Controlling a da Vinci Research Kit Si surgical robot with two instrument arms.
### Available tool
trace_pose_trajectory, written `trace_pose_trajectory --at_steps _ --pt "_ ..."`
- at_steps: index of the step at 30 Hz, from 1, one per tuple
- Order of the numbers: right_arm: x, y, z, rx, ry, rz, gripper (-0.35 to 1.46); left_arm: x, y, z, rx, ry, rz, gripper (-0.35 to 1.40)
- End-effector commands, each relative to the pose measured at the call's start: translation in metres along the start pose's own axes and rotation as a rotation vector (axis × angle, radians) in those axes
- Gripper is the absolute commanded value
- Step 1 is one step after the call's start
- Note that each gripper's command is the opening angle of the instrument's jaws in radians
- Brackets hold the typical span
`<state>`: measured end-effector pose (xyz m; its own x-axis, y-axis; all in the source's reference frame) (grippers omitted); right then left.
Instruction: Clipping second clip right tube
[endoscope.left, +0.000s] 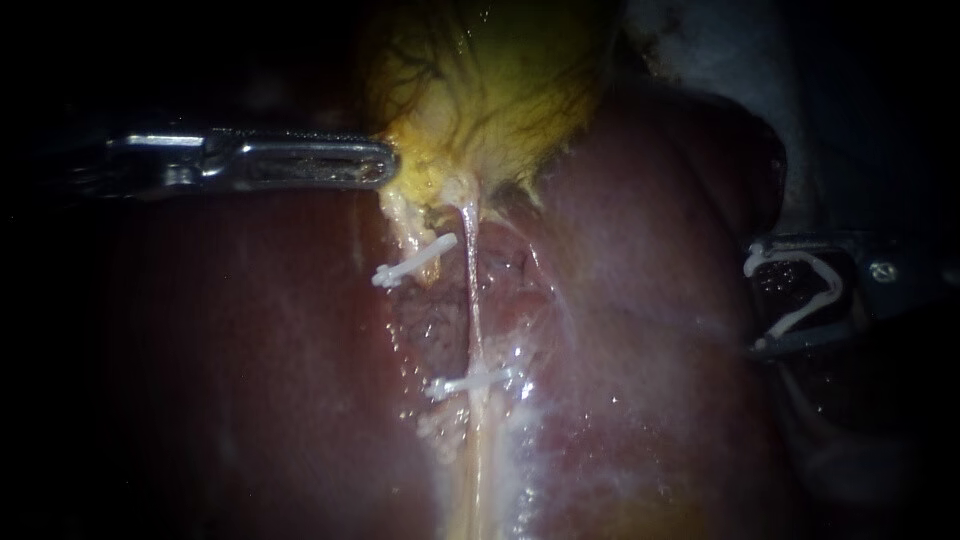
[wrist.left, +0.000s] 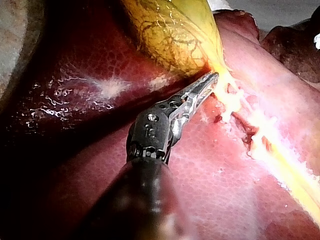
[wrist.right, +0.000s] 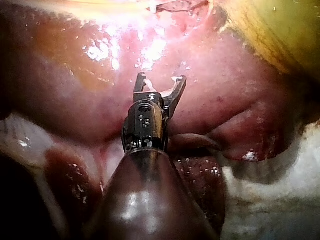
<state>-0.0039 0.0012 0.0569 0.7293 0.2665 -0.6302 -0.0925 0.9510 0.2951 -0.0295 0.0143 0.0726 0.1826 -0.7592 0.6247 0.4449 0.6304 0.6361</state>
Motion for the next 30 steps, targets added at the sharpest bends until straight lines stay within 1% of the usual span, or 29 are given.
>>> trace_pose_trajectory --at_steps 1,3,7,9,11,15,17,20,23,25,28,30 --pt "0.0000 0.0000 0.0000 0.000 0.000 0.000 0.60 0.0000 0.0000 -0.0001 0.000 0.000 0.000 -0.35" --pt "0.0000 0.0000 0.0000 0.000 0.000 0.000 0.60 -0.0001 0.0001 -0.0002 0.001 0.000 0.000 -0.35" --pt "0.0000 0.0000 0.0000 0.000 0.000 0.000 0.60 -0.0009 0.0003 -0.0010 0.009 0.004 -0.004 -0.35" --pt "0.0000 0.0000 0.0000 0.000 0.000 0.000 0.60 -0.0018 0.0005 -0.0019 0.012 0.006 -0.008 -0.35" --pt "0.0000 0.0000 0.0000 0.000 0.000 0.000 0.60 -0.0028 0.0009 -0.0031 0.000 0.005 -0.013 -0.35" --pt "0.0000 0.0000 0.0000 -0.001 0.000 0.001 0.60 -0.0046 0.0015 -0.0054 -0.019 -0.016 -0.030 -0.35" --pt "0.0000 0.0000 0.0001 -0.001 0.000 0.001 0.60 -0.0054 0.0018 -0.0065 -0.026 -0.027 -0.030 -0.35" --pt "0.0001 0.0001 0.0002 -0.002 -0.001 0.002 0.60 -0.0060 0.0022 -0.0074 -0.034 -0.036 -0.029 -0.35" --pt "0.0004 0.0003 0.0005 -0.007 -0.002 0.005 0.60 -0.0061 0.0022 -0.0076 -0.034 -0.036 -0.030 -0.35" --pt "0.0009 0.0005 0.0008 0.008 0.000 0.010 0.60 -0.0061 0.0021 -0.0075 -0.035 -0.036 -0.029 -0.35" --pt "0.0019 0.0008 0.0016 0.051 0.006 0.017 0.60 -0.0060 0.0020 -0.0075 -0.036 -0.036 -0.029 -0.35" --pt "0.0028 0.0007 0.0024 0.078 0.018 0.022 0.60 -0.0060 0.0020 -0.0075 -0.036 -0.036 -0.029 -0.35"
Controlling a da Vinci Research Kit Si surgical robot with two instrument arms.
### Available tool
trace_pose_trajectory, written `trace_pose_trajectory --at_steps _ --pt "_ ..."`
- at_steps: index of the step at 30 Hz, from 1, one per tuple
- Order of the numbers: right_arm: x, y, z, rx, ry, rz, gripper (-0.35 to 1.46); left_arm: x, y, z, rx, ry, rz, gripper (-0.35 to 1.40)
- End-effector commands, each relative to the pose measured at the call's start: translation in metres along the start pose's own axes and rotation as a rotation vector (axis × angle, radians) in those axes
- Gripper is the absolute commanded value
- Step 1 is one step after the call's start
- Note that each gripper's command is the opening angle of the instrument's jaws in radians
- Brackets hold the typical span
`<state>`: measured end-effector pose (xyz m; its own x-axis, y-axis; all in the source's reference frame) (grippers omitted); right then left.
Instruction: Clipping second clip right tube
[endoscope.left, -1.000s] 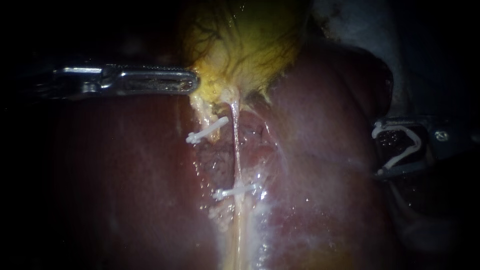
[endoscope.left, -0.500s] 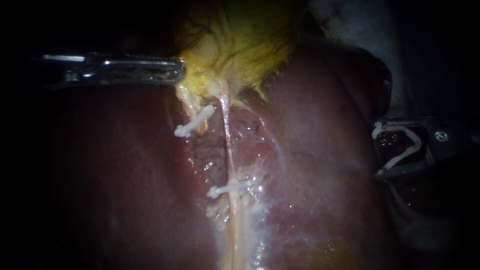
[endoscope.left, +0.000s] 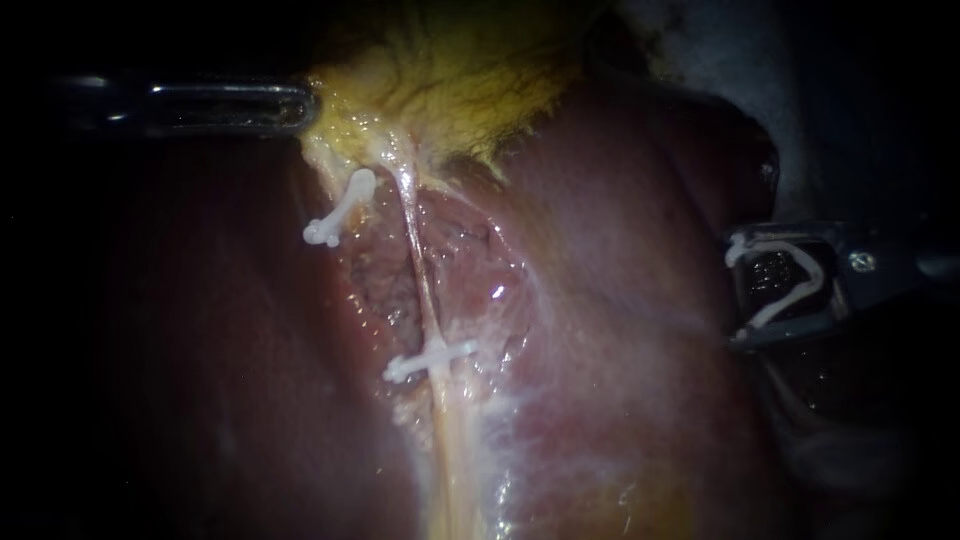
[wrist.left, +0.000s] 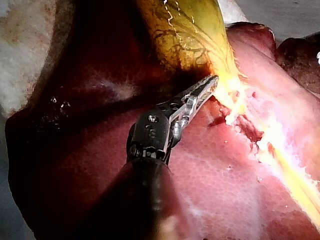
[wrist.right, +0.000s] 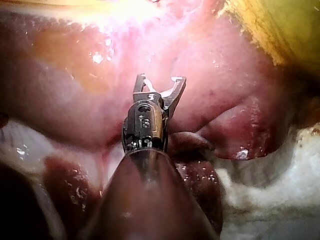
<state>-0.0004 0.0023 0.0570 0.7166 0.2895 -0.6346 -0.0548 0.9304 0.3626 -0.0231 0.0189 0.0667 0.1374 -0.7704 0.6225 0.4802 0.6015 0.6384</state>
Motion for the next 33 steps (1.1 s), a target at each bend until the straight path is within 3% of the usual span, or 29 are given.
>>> trace_pose_trajectory --at_steps 1,4,9,18,26,33 --pt "0.0004 0.0000 0.0005 0.021 0.012 -0.003 0.60 0.0001 0.0000 0.0000 -0.001 0.000 0.000 -0.35" --pt "0.0017 0.0000 0.0019 0.099 0.055 0.046 0.60 0.0001 0.0000 0.0001 -0.001 0.000 0.000 -0.35" --pt "0.0034 0.0000 0.0037 0.151 0.154 0.139 0.60 0.0001 0.0000 0.0001 -0.001 0.000 0.000 -0.35" --pt "0.0061 0.0002 0.0069 0.266 0.292 0.303 0.56 0.0002 0.0000 0.0001 -0.002 0.000 0.001 -0.35" --pt "0.0071 0.0005 0.0099 0.324 0.363 0.400 0.55 0.0003 -0.0001 0.0003 -0.003 -0.001 0.001 -0.35" --pt "0.0063 0.0015 0.0136 0.375 0.394 0.479 0.55 0.0004 -0.0001 0.0003 -0.004 -0.001 0.002 -0.35"
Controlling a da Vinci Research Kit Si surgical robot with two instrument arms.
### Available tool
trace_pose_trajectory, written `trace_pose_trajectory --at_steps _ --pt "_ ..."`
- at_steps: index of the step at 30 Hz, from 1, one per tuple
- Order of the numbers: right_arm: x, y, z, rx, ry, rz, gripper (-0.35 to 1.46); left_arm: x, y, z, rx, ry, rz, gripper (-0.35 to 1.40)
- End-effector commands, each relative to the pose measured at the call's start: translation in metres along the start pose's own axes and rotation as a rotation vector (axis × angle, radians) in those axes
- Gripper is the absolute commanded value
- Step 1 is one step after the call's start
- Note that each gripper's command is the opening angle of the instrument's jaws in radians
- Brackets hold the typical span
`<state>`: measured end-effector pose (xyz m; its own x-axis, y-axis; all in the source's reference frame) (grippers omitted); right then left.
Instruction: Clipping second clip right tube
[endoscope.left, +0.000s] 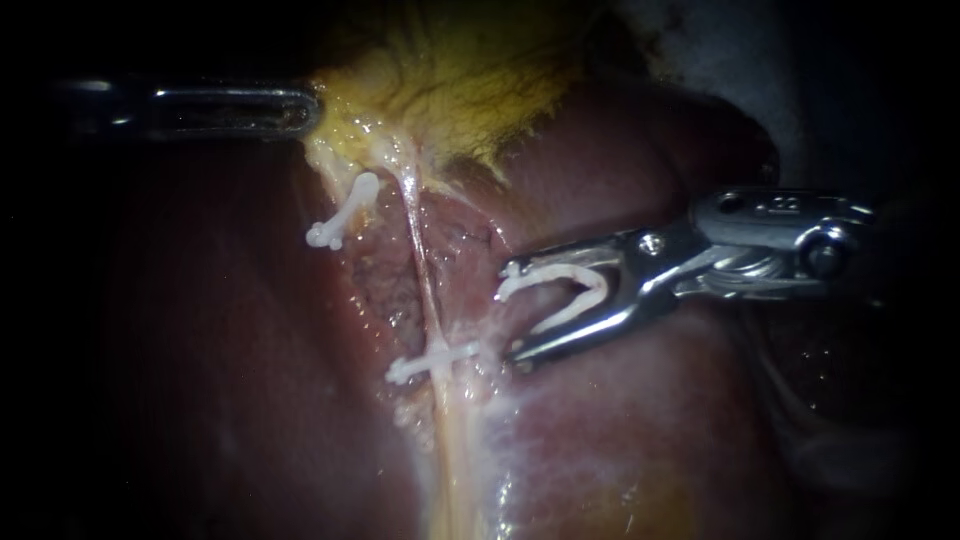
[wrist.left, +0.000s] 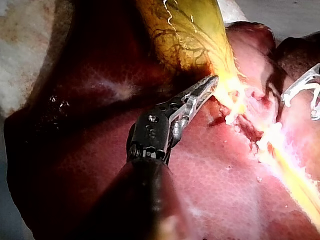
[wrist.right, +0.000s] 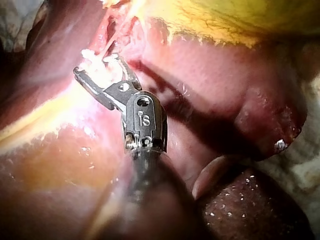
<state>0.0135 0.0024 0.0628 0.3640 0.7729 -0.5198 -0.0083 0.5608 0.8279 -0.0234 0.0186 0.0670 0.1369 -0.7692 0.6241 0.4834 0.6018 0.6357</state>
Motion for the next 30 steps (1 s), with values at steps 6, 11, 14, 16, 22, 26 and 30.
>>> trace_pose_trajectory --at_steps 6,11,14,16,22,26,30 --pt "-0.0015 0.0030 0.0020 0.036 0.002 0.065 0.55 0.0000 0.0000 0.0000 0.000 0.000 0.000 -0.35" --pt "-0.0032 0.0052 0.0033 0.049 -0.007 0.117 0.55 0.0000 0.0000 0.0000 0.000 0.000 0.000 -0.35" --pt "-0.0042 0.0061 0.0043 0.048 -0.008 0.137 0.55 0.0000 0.0000 0.0000 0.000 0.000 0.000 -0.35" --pt "-0.0045 0.0064 0.0049 0.050 -0.001 0.152 0.55 0.0000 0.0000 0.0000 0.000 0.000 0.000 -0.35" --pt "-0.0043 0.0069 0.0068 0.091 0.060 0.213 0.55 0.0001 -0.0001 0.0001 -0.001 0.000 0.000 -0.35" --pt "-0.0040 0.0069 0.0078 0.142 0.081 0.241 0.55 0.0001 -0.0001 0.0002 -0.002 -0.001 0.000 -0.35" --pt "-0.0038 0.0068 0.0083 0.194 0.089 0.249 0.55 0.0002 -0.0001 0.0003 -0.002 -0.001 0.001 -0.35"
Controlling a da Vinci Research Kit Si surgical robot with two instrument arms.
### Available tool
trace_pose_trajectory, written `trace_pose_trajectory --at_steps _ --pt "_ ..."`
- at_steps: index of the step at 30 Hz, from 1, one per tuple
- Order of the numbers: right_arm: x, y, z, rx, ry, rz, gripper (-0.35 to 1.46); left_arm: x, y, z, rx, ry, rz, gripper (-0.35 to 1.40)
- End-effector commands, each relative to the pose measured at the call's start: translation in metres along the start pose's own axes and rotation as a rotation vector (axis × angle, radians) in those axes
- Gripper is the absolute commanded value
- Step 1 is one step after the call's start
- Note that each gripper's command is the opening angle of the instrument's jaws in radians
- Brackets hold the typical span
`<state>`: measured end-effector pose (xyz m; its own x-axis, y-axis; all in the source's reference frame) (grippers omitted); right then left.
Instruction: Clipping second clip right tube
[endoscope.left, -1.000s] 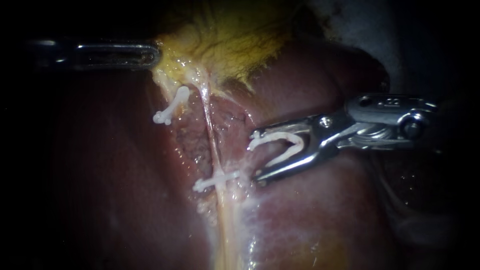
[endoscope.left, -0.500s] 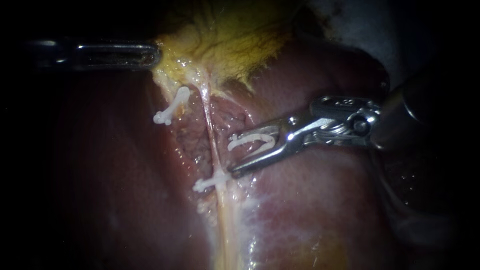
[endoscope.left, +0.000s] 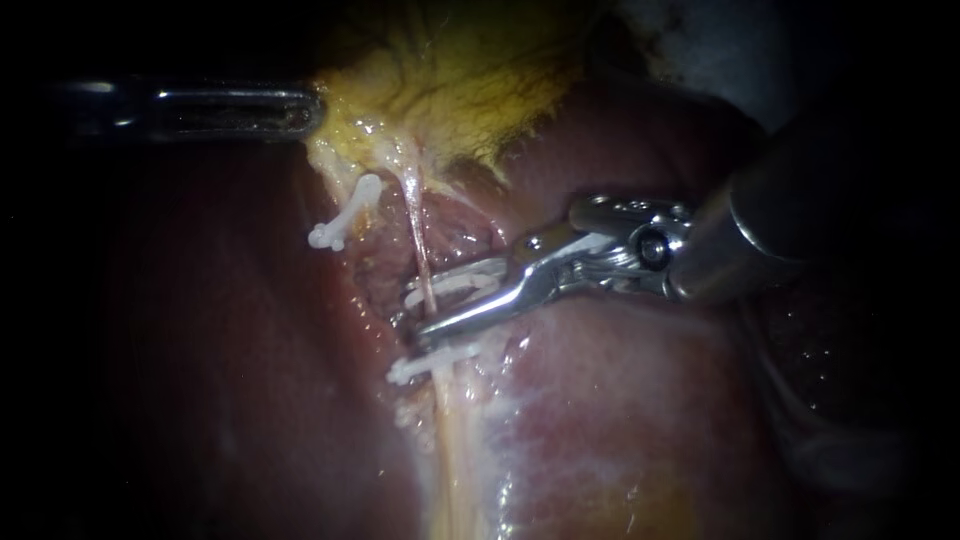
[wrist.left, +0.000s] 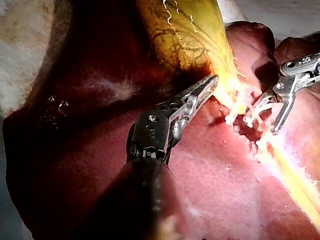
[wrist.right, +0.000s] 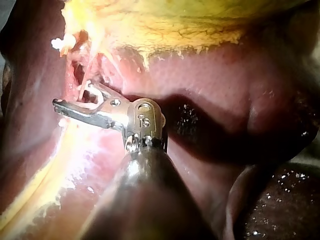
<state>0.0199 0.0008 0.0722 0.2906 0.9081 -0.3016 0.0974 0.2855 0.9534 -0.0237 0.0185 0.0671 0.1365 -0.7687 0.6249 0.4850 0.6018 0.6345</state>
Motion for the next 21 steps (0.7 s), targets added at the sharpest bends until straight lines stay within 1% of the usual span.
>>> trace_pose_trajectory --at_steps 1,8,13,17,21 --pt "0.0000 -0.0001 0.0001 0.011 0.001 0.000 0.55 0.0000 0.0000 0.0000 0.000 0.000 0.000 -0.35" --pt "-0.0003 -0.0012 0.0012 0.107 0.021 0.021 0.53 0.0000 0.0000 0.0000 -0.001 0.000 0.000 -0.35" --pt "-0.0001 -0.0018 0.0022 0.167 0.025 0.059 0.50 0.0000 0.0000 0.0000 -0.001 0.000 0.000 -0.35" --pt "0.0001 -0.0017 0.0026 0.187 0.012 0.070 0.44 0.0000 0.0000 0.0000 -0.001 0.000 0.000 -0.35" --pt "0.0002 -0.0017 0.0028 0.175 0.023 0.089 0.33 0.0000 0.0000 0.0000 -0.001 0.000 0.000 -0.35"
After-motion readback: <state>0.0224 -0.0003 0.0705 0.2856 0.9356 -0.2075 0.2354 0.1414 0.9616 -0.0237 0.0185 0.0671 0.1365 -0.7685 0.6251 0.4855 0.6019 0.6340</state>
